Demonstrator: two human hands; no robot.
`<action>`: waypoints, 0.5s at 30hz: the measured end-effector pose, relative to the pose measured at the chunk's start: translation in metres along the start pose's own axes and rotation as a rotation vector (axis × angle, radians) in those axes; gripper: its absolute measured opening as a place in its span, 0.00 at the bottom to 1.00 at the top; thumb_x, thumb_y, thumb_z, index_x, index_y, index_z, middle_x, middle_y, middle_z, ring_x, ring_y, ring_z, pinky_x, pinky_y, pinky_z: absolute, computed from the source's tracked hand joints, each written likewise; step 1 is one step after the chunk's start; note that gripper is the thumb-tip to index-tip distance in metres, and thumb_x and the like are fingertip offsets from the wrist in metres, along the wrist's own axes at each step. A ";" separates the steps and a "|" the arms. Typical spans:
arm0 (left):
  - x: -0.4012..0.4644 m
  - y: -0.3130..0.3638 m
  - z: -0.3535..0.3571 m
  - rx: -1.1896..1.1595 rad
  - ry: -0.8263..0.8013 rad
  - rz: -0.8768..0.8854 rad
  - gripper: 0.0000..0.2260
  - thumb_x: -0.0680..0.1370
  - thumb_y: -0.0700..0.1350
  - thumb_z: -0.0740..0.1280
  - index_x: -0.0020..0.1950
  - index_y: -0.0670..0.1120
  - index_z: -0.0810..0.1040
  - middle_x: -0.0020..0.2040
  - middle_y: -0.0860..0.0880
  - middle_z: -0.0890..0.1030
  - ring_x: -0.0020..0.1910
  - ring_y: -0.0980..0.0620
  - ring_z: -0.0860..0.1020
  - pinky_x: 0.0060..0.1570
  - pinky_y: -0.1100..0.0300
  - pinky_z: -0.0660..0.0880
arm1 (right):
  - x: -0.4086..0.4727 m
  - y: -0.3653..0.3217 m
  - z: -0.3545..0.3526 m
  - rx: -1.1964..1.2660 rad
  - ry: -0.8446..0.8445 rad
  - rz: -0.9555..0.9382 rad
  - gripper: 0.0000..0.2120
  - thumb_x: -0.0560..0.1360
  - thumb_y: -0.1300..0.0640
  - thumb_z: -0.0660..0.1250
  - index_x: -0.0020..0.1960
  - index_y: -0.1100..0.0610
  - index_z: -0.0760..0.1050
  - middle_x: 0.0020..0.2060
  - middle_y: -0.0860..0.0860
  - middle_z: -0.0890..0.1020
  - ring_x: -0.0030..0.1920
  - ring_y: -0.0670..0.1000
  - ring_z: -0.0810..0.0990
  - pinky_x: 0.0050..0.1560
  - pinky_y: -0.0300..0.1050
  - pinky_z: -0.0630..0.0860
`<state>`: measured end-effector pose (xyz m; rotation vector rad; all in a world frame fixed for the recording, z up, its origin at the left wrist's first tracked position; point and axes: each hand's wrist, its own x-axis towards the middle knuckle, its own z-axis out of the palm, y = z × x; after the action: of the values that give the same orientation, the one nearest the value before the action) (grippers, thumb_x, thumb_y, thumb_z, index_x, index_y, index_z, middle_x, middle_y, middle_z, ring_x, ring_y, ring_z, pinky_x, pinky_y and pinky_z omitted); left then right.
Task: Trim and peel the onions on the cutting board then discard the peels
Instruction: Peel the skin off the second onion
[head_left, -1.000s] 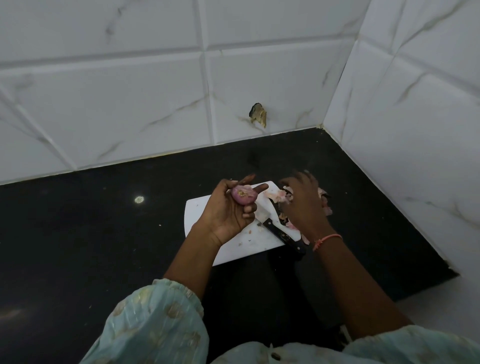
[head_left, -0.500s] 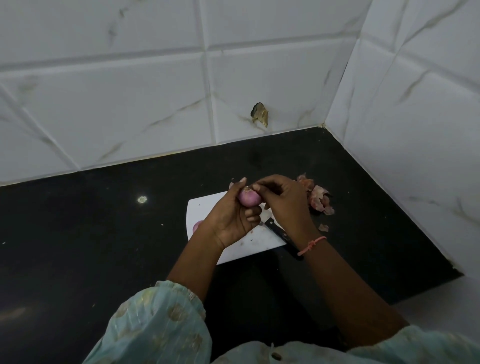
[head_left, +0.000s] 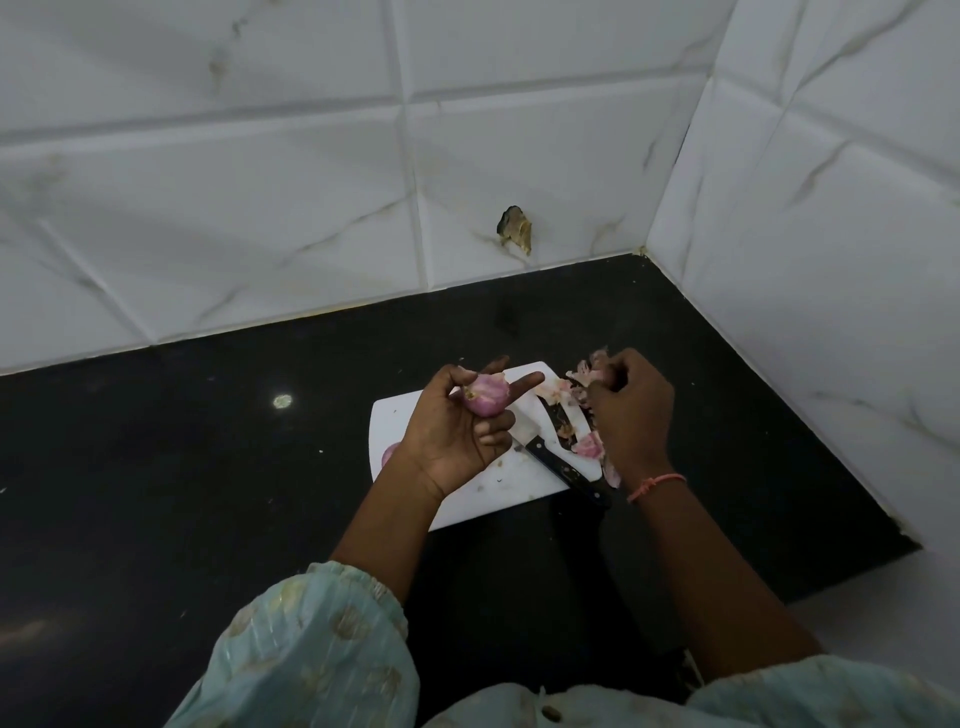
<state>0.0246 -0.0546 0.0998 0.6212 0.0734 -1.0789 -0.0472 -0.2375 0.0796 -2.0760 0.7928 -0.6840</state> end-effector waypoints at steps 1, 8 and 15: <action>0.000 0.000 0.000 0.008 0.002 0.010 0.19 0.75 0.47 0.58 0.65 0.44 0.72 0.69 0.36 0.76 0.24 0.56 0.66 0.24 0.65 0.65 | 0.001 -0.002 -0.003 -0.031 -0.106 -0.005 0.11 0.71 0.67 0.72 0.49 0.54 0.77 0.49 0.47 0.79 0.50 0.47 0.80 0.50 0.47 0.81; 0.001 0.000 0.005 0.151 0.082 0.089 0.16 0.74 0.46 0.58 0.60 0.43 0.73 0.47 0.43 0.79 0.28 0.54 0.69 0.27 0.62 0.68 | -0.019 -0.034 -0.003 0.243 -0.371 -0.208 0.13 0.77 0.55 0.69 0.61 0.52 0.79 0.55 0.43 0.81 0.57 0.42 0.79 0.56 0.42 0.79; 0.004 -0.001 0.010 0.228 0.155 0.128 0.14 0.82 0.47 0.55 0.62 0.47 0.76 0.41 0.48 0.77 0.28 0.55 0.69 0.28 0.62 0.67 | -0.030 -0.049 0.014 0.320 -0.387 -0.390 0.12 0.71 0.57 0.76 0.54 0.53 0.83 0.49 0.44 0.82 0.51 0.45 0.81 0.47 0.39 0.79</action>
<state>0.0232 -0.0628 0.1063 0.9031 0.0442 -0.9209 -0.0425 -0.1846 0.1061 -1.9887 0.0531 -0.5436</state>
